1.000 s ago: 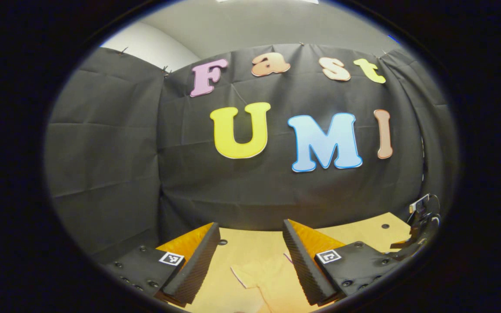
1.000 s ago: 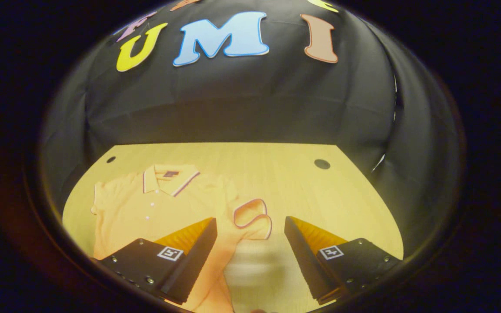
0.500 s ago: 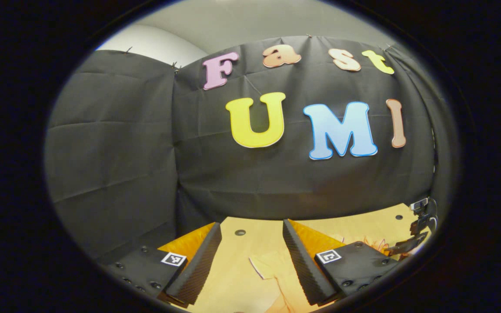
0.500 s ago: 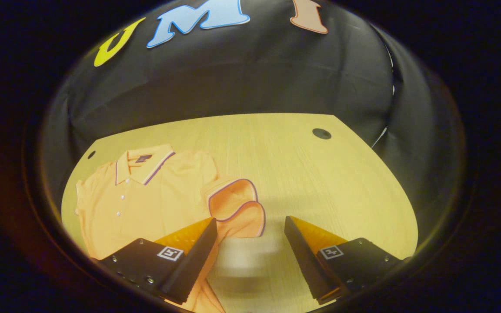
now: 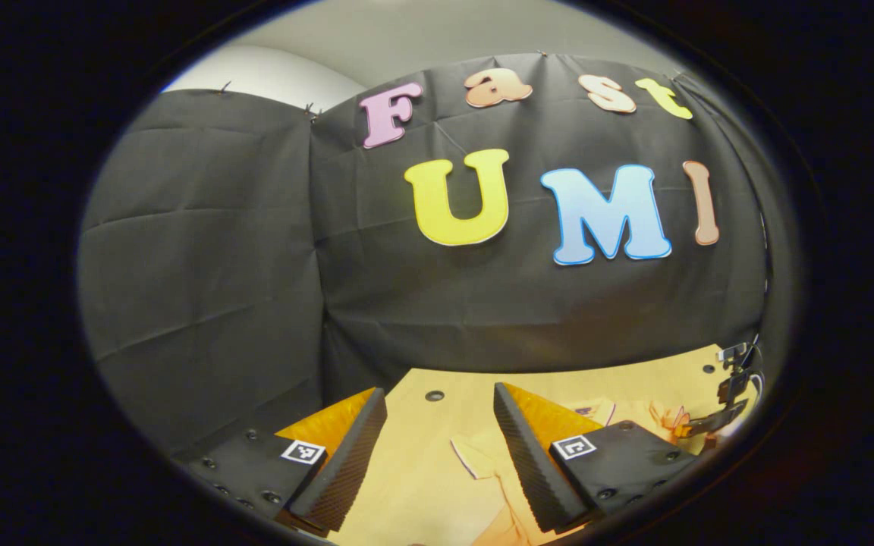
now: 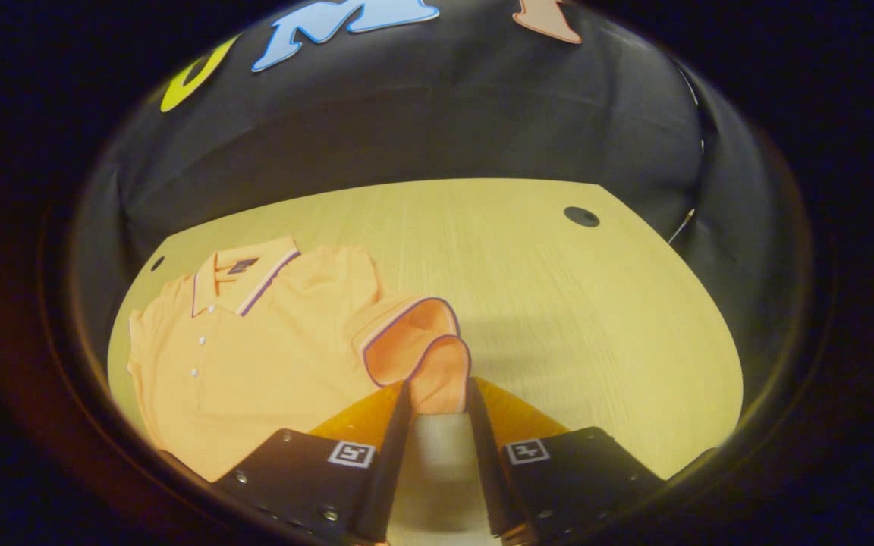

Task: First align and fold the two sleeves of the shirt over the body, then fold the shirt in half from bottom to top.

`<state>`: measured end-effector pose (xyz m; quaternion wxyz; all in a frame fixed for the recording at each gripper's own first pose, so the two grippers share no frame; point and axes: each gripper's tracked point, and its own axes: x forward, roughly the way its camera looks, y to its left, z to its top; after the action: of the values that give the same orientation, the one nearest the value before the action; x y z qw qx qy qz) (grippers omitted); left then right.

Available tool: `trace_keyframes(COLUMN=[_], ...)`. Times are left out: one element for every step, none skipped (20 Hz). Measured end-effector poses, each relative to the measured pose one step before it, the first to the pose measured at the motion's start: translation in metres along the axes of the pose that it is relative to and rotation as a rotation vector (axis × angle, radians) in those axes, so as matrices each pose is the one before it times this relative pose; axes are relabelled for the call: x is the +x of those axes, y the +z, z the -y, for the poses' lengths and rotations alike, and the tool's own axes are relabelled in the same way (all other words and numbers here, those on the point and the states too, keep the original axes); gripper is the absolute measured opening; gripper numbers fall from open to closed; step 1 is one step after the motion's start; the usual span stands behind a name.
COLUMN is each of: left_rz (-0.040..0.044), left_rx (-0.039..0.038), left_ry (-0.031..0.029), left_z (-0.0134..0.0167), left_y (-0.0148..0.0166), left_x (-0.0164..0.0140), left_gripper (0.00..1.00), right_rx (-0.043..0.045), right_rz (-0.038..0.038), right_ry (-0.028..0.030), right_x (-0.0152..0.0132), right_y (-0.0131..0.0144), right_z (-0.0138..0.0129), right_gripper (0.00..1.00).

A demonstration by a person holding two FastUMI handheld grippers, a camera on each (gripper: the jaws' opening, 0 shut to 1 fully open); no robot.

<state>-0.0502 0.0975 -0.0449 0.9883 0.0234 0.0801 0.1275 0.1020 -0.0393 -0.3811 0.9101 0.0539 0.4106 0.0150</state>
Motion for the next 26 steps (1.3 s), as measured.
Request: trace_keyframes(left_rz=[-0.00118, -0.00089, -0.00122, -0.00118, -0.00225, -0.00300, -0.00141, -0.00105, -0.00059, 0.00121, 0.00036, -0.00009, 0.00080, 0.00055, -0.00036, -0.00115, 0.00018, -0.00067, -0.00062, -0.00211, -0.00157, -0.00274, -0.00361, -0.00294, -0.00225, -0.00306], left_rx=[-0.00313, -0.00238, 0.00044, 0.00196, -0.00020, -0.00096, -0.00141, -0.00122, -0.00139, -0.00203, -0.00134, -0.00058, -0.00193, -0.00262, -0.00290, -0.00342, -0.00434, -0.00327, -0.00244, -0.00213, -0.00246, -0.00274, -0.00214, -0.00210, -0.00140, -0.00104], left_ry=[-0.00539, -0.00516, -0.00412, -0.00084, -0.00200, -0.00134, 0.00085, 0.00201, 0.00229, 0.00258, 0.00205, 0.00296, 0.00176, 0.00104, 0.00118, 0.00226, 0.00264, 0.00458, 0.00536, 0.00627, 0.00593, 0.00551, 0.00680, 0.00541, 0.00519, 0.00387], left_z=[0.00229, 0.00171, 0.00195, -0.00044, 0.00084, 0.00021, -0.00109, -0.00083, -0.00167, -0.00330, -0.00201, -0.00155, -0.00125, -0.00246, -0.00170, -0.00225, -0.00323, -0.00246, -0.00416, -0.00393, -0.00356, -0.00465, -0.00384, -0.00483, -0.00238, -0.00318], left_y=[-0.00096, -0.00090, -0.00082, -0.00073, -0.00112, -0.00191, -0.00042, 0.00009, -0.00056, 0.00004, -0.00025, -0.00019, -0.00013, -0.00141, -0.00059, -0.00080, -0.00041, -0.00045, -0.00143, -0.00199, -0.00145, -0.00182, -0.00231, -0.00219, -0.00112, -0.00151], left_x=[0.00157, 0.00157, 0.00135, 0.00168, 0.00114, 0.00079, 0.00086, 0.00092, 0.00025, -0.00057, -0.00002, 0.00011, 0.00016, -0.00043, -0.00022, -0.00010, -0.00061, -0.00025, -0.00077, -0.00030, -0.00028, -0.00051, -0.00065, 0.00050, 0.00071, -0.00031], left_gripper=[0.94, 0.94, 0.94, 0.94, 0.94, 0.94, 0.94, 0.94, 0.94, 0.94, 0.94, 0.94, 0.94, 0.94, 0.94, 0.94, 0.94, 0.94, 0.94, 0.94, 0.94, 0.94, 0.94, 0.94, 0.94, 0.94], right_rx=[-0.00521, 0.00437, -0.00374, -0.01685, -0.01752, -0.01630, -0.01913, -0.01557, -0.00935, -0.01082, -0.01735, -0.02226, -0.02525, -0.02535, -0.02477, -0.02408, -0.02382, -0.02382, -0.02146, -0.01992, -0.01931, -0.01776, -0.01486, -0.00901, 0.00072, 0.00152], right_rz=[-0.00786, -0.01280, 0.00303, -0.01048, -0.00139, -0.00396, 0.01300, 0.01694, 0.01569, 0.01758, 0.01716, 0.01629, 0.01627, 0.01198, 0.00777, 0.00456, 0.00372, 0.00019, -0.00514, -0.00518, -0.00736, -0.00730, -0.00875, -0.01087, -0.01480, -0.01101], right_ry=[0.00994, 0.00162, 0.00311, -0.00273, -0.00647, -0.00511, -0.00593, 0.00226, 0.01262, 0.01408, 0.01580, 0.01644, 0.02013, 0.02251, 0.02671, 0.02380, 0.02056, 0.01776, 0.01725, 0.01506, 0.01112, 0.00884, 0.00612, 0.00749, 0.01646, 0.00438], right_x=[0.00071, -0.00175, 0.00012, 0.00000, -0.00013, 0.00021, -0.00106, -0.00144, -0.00427, -0.00442, -0.00477, -0.00330, -0.00357, -0.00284, -0.00271, -0.00122, -0.00071, -0.00050, 0.00147, 0.00136, 0.00069, 0.00100, 0.00076, 0.00181, 0.00055, 0.00152], right_y=[0.00074, 0.00014, 0.00235, -0.00156, 0.00234, 0.00042, 0.00558, 0.00569, 0.00760, 0.00710, 0.00852, 0.00587, 0.00762, 0.00507, 0.00453, 0.00172, 0.00147, 0.00100, -0.00051, -0.00245, -0.00097, -0.00251, -0.00142, -0.00356, -0.00247, -0.00288], right_z=[-0.00018, -0.00198, -0.00068, -0.00006, 0.00094, -0.00437, -0.00233, -0.00426, -0.00684, -0.00709, -0.00815, -0.01043, -0.01101, -0.01253, -0.01426, -0.01379, -0.01385, -0.01186, -0.01128, -0.01086, -0.00872, -0.00711, -0.00563, -0.00599, -0.00640, -0.00267], right_gripper=[0.40, 0.39, 0.16, 0.14, 0.14, 0.14, 0.14, 0.14, 0.14, 0.14, 0.14, 0.14, 0.14, 0.15, 0.14, 0.14, 0.14, 0.14, 0.14, 0.14, 0.14, 0.14, 0.14, 0.14, 0.14, 0.24])
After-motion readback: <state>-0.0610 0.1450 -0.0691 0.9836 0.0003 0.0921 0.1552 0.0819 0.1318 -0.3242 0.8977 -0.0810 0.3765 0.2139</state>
